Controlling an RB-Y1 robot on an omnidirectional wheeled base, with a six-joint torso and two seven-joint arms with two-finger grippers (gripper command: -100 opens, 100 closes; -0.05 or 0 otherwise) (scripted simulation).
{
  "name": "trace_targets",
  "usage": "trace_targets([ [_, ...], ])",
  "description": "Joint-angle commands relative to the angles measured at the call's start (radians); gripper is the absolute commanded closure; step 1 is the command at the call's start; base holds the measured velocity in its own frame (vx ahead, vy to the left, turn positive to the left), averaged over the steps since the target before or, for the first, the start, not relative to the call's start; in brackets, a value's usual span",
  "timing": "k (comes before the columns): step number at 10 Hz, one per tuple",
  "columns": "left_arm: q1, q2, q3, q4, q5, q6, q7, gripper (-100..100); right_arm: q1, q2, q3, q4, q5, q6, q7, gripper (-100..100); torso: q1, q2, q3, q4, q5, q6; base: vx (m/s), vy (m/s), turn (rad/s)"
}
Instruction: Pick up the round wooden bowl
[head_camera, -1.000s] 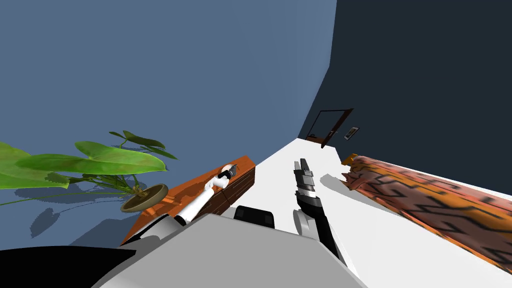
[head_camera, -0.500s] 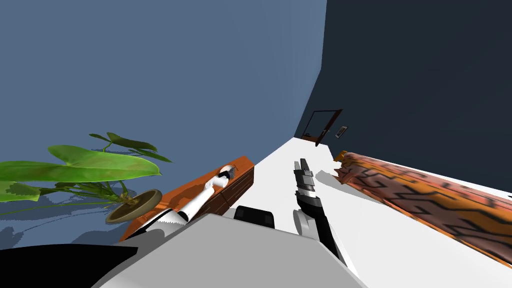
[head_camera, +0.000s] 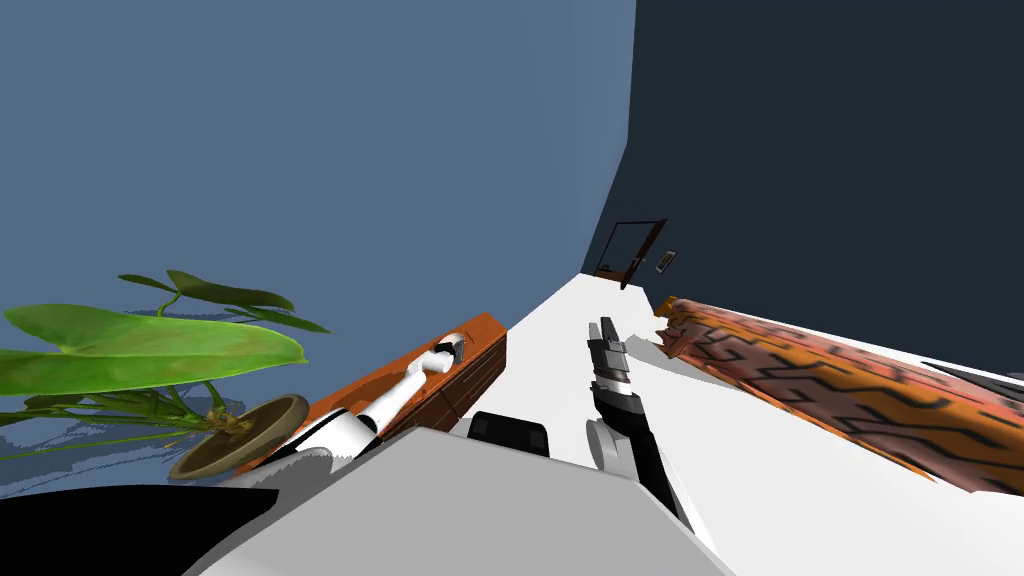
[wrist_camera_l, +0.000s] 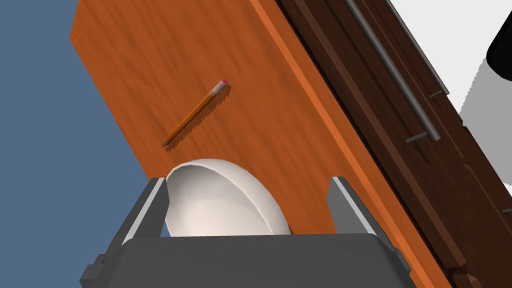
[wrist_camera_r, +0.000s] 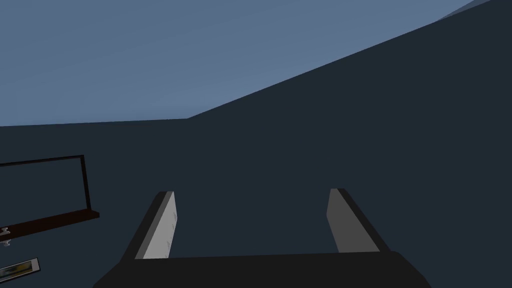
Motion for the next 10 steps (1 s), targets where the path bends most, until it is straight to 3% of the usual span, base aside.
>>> trace_targets([
  [1,-0.022,0.011,-0.005,0.050,0.029,0.027,-0.007,-100,0.000,0.000,0.000,0.000,0.000,0.000,0.000,0,0.000,0.000,0.000,0.000,0.000,0.000,0.006,0.047,-0.072],
  [6,-0.051,0.055,-0.011,0.184,0.104,0.135,-0.021,-100,0.000,0.000,0.000,0.000,0.000,0.000,0.000,0,0.003,-0.003,-0.002,-0.001,0.001,0.000,0.037,0.074,-0.098],
  [9,-0.044,0.071,-0.013,0.229,0.126,0.168,-0.027,-100,0.000,0.000,0.000,0.000,0.000,0.000,0.000,0,0.001,-0.002,-0.001,0.000,0.000,0.000,0.042,0.075,-0.040],
  [10,-0.044,0.072,-0.012,0.230,0.137,0.151,-0.040,-100,0.000,0.000,0.000,0.000,0.000,0.000,0.000,0,0.002,-0.004,-0.002,-0.001,0.001,0.000,0.036,0.042,-0.007],
])
